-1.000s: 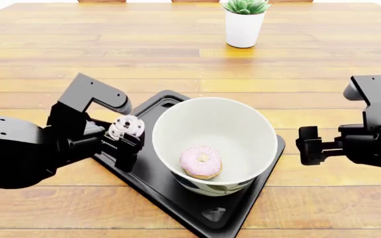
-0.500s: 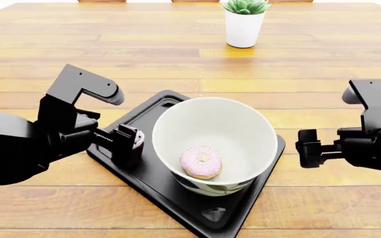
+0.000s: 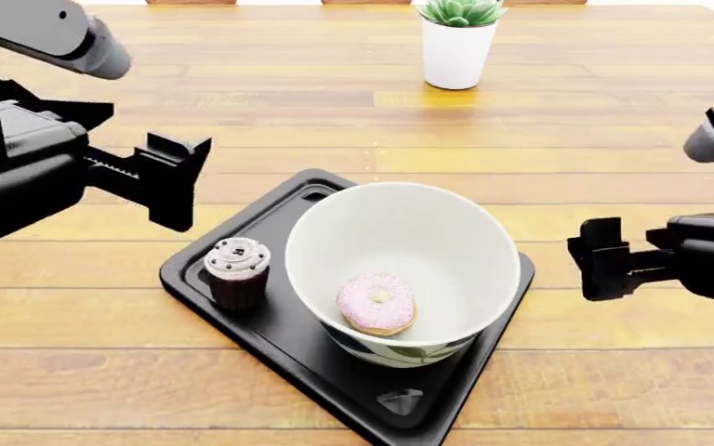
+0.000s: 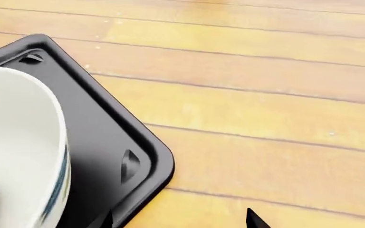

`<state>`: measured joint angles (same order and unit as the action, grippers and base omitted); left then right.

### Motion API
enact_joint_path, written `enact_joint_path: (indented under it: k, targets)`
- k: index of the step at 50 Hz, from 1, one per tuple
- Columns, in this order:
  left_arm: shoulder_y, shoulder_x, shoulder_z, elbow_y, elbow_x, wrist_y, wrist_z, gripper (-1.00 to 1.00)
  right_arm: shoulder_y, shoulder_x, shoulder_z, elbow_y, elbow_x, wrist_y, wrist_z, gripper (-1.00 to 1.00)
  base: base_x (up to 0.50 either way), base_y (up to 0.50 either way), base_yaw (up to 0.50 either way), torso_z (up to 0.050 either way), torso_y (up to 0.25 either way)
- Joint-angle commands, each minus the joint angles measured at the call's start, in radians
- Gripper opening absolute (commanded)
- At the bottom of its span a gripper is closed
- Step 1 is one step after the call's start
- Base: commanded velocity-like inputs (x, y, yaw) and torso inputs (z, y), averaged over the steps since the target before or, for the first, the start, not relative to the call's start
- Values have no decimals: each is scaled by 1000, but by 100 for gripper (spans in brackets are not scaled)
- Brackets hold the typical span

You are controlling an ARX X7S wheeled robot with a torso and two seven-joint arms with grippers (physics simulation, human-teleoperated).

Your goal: Pick up the bowl with donut and place it on the tray. Pick up the cupcake and place it on the tray.

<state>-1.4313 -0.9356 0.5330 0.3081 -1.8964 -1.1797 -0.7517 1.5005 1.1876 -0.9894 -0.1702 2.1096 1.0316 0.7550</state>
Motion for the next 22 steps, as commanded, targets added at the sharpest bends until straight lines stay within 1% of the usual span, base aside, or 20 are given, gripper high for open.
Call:
enact_joint_path:
  k: [1,6,12,22]
  targets:
    - [-83,-51,-43,56,-101,19,-78,100,107,84,82,-181,102,-2,92,100,0,0,0,0,0]
    - [-105,-59,-42,96,-141,29,-123,100,156,101,106,-244,152,2,148,100,0,0,0,0,0]
    - [-117,-75,-53,140,-168,49,-160,100,189,141,148,-334,191,-24,167,100,0,0,0,0,0]
    - [-66,-168,-138,265,-182,107,-161,100,246,230,232,-518,268,-95,195,100,0,0,0,0,0]
